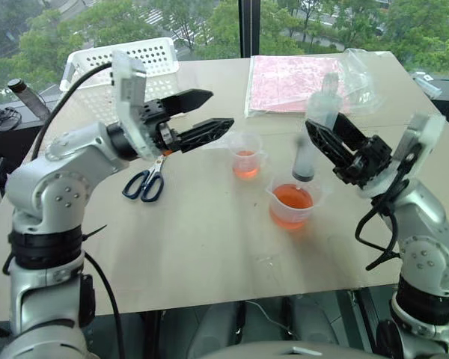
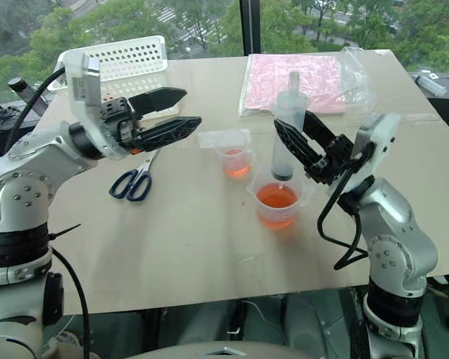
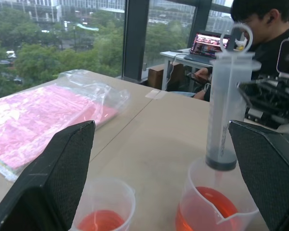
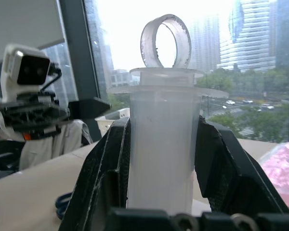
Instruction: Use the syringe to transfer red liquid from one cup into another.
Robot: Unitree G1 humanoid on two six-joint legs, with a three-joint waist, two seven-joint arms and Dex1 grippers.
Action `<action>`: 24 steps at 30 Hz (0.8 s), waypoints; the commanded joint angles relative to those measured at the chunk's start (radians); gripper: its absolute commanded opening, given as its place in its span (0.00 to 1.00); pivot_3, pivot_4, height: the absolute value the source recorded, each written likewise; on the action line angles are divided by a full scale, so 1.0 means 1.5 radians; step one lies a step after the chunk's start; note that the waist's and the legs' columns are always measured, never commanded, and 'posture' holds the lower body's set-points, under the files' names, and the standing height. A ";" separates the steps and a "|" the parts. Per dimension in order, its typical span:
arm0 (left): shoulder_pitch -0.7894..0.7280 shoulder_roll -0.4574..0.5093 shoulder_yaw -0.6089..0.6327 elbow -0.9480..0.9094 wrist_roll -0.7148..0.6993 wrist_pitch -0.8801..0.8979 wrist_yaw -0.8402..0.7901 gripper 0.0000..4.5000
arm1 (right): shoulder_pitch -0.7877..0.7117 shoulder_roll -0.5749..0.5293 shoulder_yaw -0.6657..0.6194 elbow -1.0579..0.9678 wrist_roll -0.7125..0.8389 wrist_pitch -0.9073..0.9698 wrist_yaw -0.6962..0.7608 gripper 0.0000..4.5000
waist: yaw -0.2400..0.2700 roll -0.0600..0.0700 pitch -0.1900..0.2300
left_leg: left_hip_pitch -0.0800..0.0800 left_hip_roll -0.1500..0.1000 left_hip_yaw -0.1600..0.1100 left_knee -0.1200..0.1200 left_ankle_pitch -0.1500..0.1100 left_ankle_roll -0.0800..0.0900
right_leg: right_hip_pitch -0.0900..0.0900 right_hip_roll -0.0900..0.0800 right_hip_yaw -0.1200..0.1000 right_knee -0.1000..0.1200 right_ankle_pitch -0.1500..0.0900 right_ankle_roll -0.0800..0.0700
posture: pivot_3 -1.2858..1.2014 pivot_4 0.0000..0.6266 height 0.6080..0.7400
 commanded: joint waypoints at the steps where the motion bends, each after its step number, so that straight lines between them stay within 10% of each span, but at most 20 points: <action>1: -0.062 -0.020 -0.036 0.026 0.046 -0.021 -0.031 1.00 | 0.045 -0.007 0.043 0.015 -0.040 -0.082 0.035 0.33 | 0.004 0.000 0.000 | 0.000 0.000 -0.001 0.000 0.000 0.000 | 0.000 0.000 0.000 0.001 0.000 0.000 | 0.52 0.24 1.00; 24: -0.182 -0.150 -0.193 0.147 0.263 -0.099 -0.170 1.00 | 0.076 -0.038 0.119 0.092 -0.065 -0.195 0.100 0.32 | 0.001 0.000 0.000 | 0.000 0.000 0.000 0.003 0.000 -0.001 | 0.000 0.002 0.003 0.002 0.000 0.000 | 0.52 0.24 1.00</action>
